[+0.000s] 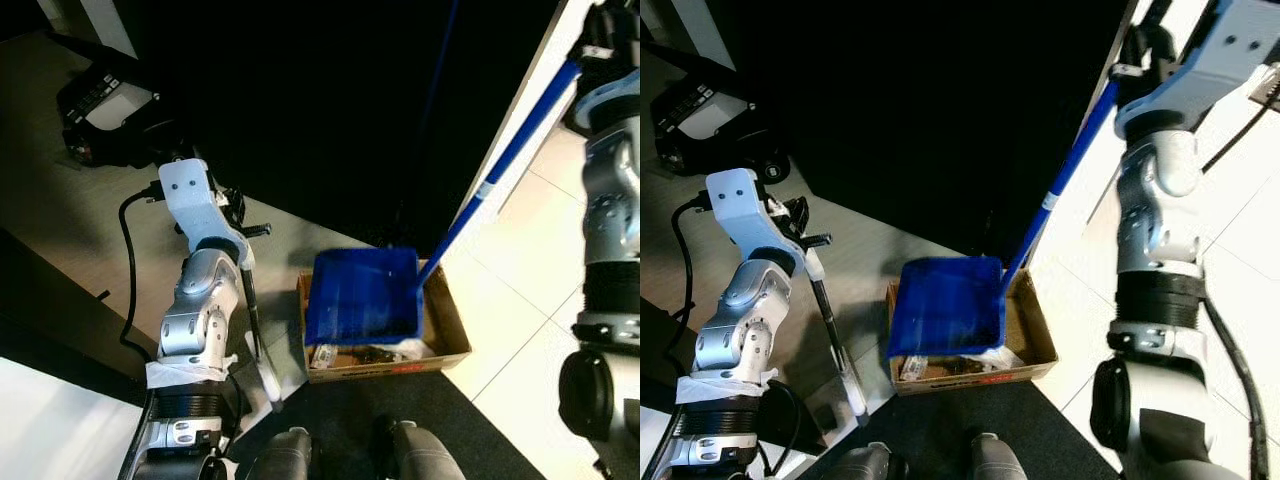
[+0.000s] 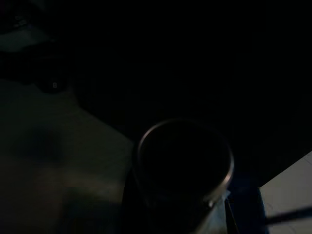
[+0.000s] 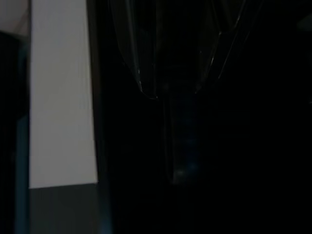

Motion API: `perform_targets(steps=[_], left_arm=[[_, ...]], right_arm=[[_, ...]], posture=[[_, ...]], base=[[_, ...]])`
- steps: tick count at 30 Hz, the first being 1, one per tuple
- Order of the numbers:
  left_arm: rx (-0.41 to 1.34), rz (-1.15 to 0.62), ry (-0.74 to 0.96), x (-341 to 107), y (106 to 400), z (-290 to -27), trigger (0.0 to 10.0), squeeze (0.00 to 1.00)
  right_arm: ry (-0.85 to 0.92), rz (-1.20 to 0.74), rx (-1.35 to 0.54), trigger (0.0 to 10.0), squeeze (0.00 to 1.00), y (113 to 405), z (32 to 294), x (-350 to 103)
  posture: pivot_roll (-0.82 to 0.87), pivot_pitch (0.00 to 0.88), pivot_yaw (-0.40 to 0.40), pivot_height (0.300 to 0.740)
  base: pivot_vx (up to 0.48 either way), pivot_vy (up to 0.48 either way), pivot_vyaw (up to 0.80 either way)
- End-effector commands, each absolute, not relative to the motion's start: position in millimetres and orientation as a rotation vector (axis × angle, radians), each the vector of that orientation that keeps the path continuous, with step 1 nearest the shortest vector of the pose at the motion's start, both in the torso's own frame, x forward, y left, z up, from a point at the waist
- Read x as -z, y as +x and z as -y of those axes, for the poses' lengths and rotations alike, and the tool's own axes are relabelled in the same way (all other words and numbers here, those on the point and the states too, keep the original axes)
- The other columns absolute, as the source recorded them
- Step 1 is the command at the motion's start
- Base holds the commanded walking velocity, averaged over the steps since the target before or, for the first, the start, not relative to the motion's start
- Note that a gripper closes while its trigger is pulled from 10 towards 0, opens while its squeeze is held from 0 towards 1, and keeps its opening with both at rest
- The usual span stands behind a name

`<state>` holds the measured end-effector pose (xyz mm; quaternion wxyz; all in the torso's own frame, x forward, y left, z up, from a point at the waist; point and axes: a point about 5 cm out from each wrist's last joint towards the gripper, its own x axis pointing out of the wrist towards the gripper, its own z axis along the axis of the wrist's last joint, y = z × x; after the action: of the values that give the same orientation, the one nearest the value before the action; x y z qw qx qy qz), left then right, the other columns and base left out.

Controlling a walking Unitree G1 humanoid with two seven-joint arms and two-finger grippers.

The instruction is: Sweep floor

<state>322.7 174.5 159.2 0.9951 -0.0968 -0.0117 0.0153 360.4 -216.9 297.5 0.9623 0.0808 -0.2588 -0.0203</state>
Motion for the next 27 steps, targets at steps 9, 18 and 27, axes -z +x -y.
perform_targets(steps=[9,18,27], left_arm=[[-0.013,0.053,-0.182,-161.8,318.9,-172.1,10.0,0.0],[-0.013,0.056,-0.19,-161.9,318.1,-171.8,10.0,0.0],[-0.018,0.054,-0.193,-161.5,317.3,-173.0,10.0,0.0]], right_arm=[[0.199,0.537,0.001,10.0,0.0,356.6,203.2,-298.2],[0.199,0.528,-0.003,10.0,0.0,357.0,201.1,-297.4],[0.197,0.516,-0.001,10.0,0.0,356.2,200.8,-296.4]], posture=[[0.02,0.091,0.03,0.74],[0.02,0.093,0.027,0.74],[0.02,0.096,0.027,0.74]], base=[[-0.03,0.0,0.0],[-0.368,0.0,0.0],[-0.388,0.0,0.0]])
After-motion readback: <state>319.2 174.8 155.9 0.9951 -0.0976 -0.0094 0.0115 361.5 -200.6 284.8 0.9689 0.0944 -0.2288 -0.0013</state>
